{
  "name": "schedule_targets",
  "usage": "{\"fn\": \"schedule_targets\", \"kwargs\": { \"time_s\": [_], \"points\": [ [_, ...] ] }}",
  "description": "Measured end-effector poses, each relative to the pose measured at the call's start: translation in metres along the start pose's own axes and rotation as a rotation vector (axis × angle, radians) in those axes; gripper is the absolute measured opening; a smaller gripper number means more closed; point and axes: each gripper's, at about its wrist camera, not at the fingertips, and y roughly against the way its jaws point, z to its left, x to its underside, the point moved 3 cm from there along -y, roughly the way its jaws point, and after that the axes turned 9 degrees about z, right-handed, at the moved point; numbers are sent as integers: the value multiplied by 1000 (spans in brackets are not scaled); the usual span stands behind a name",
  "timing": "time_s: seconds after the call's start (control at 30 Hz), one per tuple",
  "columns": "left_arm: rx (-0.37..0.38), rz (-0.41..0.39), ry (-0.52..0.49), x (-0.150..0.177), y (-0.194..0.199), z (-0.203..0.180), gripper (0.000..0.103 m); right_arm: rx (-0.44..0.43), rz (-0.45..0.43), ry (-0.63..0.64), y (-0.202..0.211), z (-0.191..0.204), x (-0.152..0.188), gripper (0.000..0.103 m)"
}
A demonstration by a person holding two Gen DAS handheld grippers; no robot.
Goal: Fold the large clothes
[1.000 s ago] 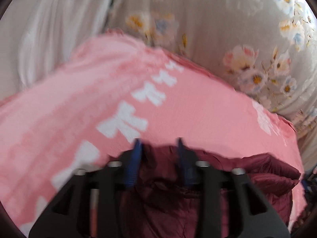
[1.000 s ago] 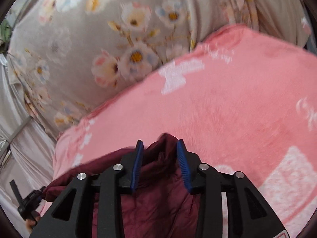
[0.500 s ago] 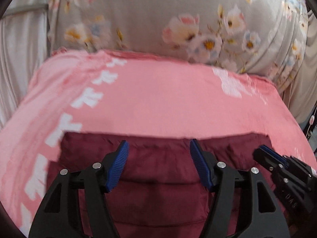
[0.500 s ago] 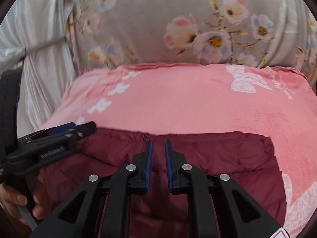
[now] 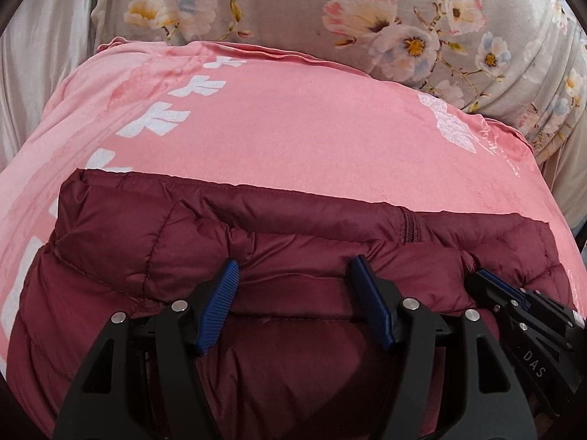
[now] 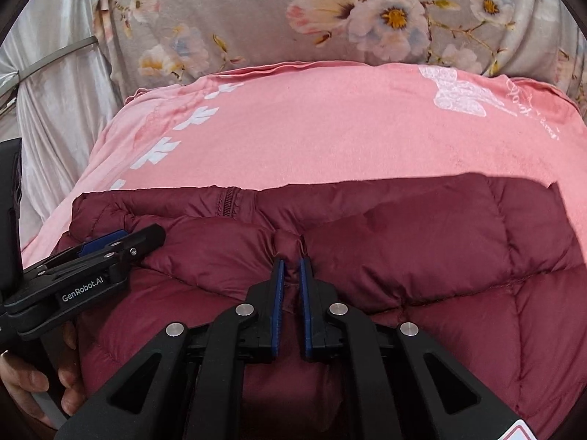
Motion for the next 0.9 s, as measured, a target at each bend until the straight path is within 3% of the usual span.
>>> {"fn": "schedule_targets", "kwargs": {
  "time_s": [0.43,0.57,0.7,0.9],
  "points": [
    [-9,14,-4,4,-16,-1,63,-80,22,-51,-14,-11,4,4],
    [105,-9,70,-1,6,20,61,-118,-41,-100,17,-22,1,9],
    [87,-107,163,-18,53,66,62,-27,-160,-127,69,-50,-8,12],
    [-43,-73,215,-34,36,111,61,131,-133,-252,60,-108,-13,15]
  ]
}}
